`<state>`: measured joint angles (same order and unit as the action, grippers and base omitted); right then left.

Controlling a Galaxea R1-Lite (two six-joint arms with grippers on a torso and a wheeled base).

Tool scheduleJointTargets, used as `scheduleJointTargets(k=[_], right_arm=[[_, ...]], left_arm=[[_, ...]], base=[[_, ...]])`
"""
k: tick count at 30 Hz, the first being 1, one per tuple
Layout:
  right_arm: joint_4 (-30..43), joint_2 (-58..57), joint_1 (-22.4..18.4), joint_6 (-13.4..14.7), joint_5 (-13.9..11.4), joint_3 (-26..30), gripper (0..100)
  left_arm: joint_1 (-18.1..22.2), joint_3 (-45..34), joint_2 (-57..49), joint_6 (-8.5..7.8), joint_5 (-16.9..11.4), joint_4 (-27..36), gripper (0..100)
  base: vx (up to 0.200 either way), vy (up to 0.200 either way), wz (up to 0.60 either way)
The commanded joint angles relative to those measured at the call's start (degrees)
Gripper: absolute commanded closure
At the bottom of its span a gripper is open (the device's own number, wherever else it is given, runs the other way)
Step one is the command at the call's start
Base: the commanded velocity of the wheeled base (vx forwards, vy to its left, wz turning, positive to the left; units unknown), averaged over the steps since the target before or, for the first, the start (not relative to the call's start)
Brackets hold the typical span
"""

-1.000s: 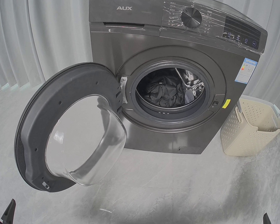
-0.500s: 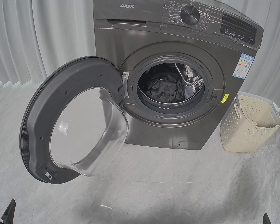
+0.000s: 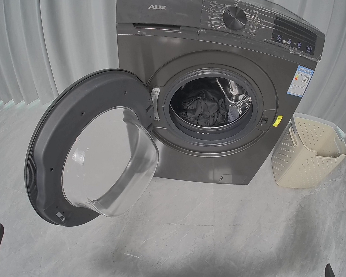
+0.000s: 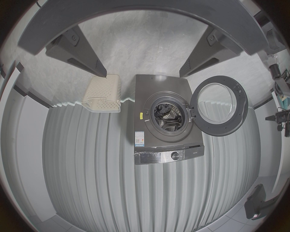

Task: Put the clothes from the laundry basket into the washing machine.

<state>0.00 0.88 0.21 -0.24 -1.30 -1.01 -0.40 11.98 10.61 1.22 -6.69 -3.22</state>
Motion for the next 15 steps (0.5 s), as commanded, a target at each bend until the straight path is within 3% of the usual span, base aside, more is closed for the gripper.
scheduleJointTargets(k=[1, 6, 15], right_arm=[[0.0, -0.9, 0.1, 0.0, 0.0, 1.0, 0], [0.0, -0.9, 0.0, 0.0, 0.0, 1.0, 0], [0.0, -0.9, 0.0, 0.0, 0.0, 1.0, 0]], left_arm=[[-1.4, 4.7, 20.3, 0.36, -4.4, -5.7, 0], [-1.2, 6.1, 31.3, -0.25, -4.8, -14.3, 0], [-1.7, 11.0, 41.6, -0.25, -5.3, -16.5, 0]], base=[[0.0, 0.0, 0.0], [0.0, 0.0, 0.0], [0.0, 0.0, 0.0]])
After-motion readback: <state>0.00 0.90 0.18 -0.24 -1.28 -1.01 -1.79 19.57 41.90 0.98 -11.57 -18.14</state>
